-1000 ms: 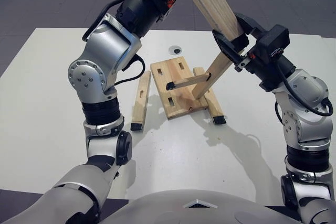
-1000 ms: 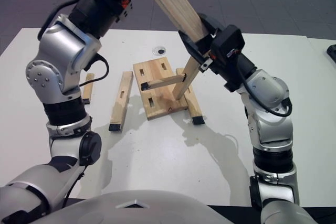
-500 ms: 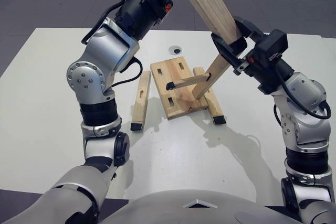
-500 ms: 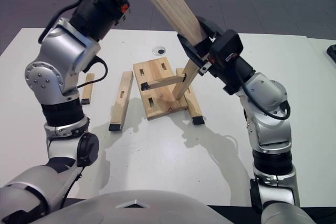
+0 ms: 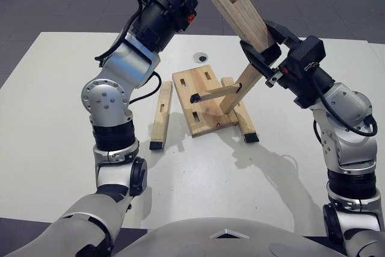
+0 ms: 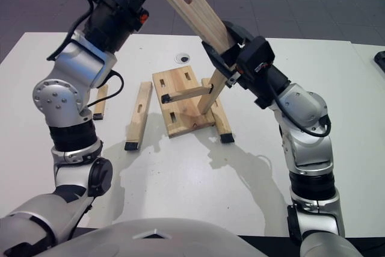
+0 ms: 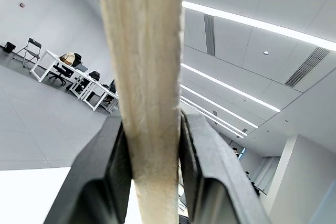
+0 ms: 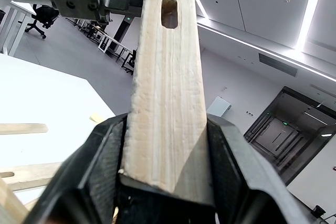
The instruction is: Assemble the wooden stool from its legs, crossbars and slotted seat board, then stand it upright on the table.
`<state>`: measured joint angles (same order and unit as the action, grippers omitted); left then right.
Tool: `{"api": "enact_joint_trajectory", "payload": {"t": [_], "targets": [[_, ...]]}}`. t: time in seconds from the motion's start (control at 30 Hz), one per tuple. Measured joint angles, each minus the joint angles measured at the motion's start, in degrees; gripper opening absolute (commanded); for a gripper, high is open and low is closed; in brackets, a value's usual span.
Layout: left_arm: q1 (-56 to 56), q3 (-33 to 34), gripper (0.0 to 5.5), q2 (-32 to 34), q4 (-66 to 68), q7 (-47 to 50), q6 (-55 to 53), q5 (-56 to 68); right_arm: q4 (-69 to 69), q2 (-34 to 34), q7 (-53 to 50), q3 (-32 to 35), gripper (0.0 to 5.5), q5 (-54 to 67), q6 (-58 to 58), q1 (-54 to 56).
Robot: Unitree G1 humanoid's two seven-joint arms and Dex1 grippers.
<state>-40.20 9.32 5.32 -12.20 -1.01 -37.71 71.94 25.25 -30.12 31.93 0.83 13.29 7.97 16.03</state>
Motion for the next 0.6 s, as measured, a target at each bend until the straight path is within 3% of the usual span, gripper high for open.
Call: {"api": "enact_joint_trajectory", "payload": {"t": [0.17, 0.2, 0.6], "targets": [[0.81, 0.05, 1.05, -0.92, -0.83, -1.57, 0.86, -2.01, -0.92, -0.19, 1.03, -0.18, 2.08, 0.01, -0.66, 0.69], [0.94, 0.17, 1.42, -1.24, -0.93, -1.61, 0.88, -1.81, -1.11, -0.34, 1.11, -0.22, 2.08, 0.01, -0.93, 0.75], [0.71, 4.79, 3.40, -2.51, -0.92, 0.09, 1.62, 4.24, -2.97, -1.13, 1.53, -0.28, 2.08, -1.13, -2.45, 1.30]]}}
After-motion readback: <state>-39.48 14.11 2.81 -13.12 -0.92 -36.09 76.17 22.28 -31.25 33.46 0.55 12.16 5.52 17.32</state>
